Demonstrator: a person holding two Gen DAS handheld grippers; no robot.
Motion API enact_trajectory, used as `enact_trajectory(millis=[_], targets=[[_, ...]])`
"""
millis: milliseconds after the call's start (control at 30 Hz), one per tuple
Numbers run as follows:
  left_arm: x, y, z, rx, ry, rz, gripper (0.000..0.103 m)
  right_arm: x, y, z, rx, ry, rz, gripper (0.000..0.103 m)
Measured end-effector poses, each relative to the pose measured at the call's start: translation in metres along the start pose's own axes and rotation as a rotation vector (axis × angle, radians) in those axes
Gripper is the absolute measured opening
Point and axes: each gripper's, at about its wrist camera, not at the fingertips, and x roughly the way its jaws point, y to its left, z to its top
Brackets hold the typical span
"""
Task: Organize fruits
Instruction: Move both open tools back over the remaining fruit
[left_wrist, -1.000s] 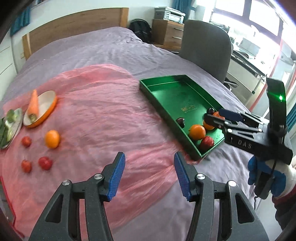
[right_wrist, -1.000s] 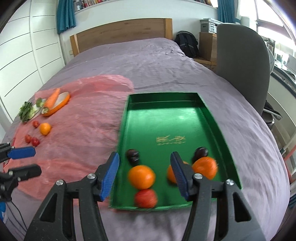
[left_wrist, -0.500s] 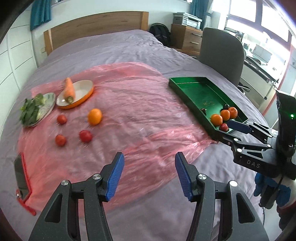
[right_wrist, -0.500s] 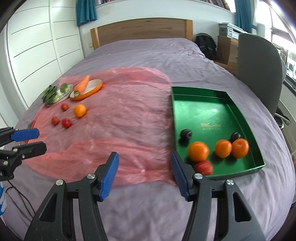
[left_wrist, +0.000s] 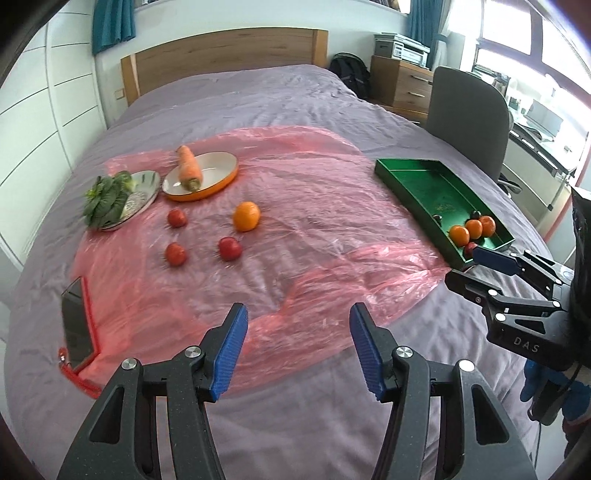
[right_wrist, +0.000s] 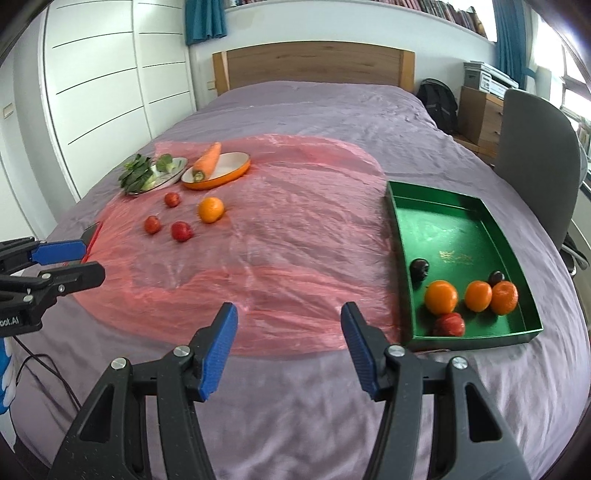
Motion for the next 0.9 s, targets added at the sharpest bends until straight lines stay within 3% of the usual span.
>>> enact_trajectory(millis=[633,900], targets=[[-0.028,0.045,-0.034,-0.069,-0.013,0.113,0.052,-0.008,0.069,-0.001,-0.084,-0.009,0.073,0.103],[-0.034,0.058,-0.043,-0.100,-0.021,0.119,0.052,-0.012,0.097,-0.003,-0.121,-0.011,0.095,0.103]])
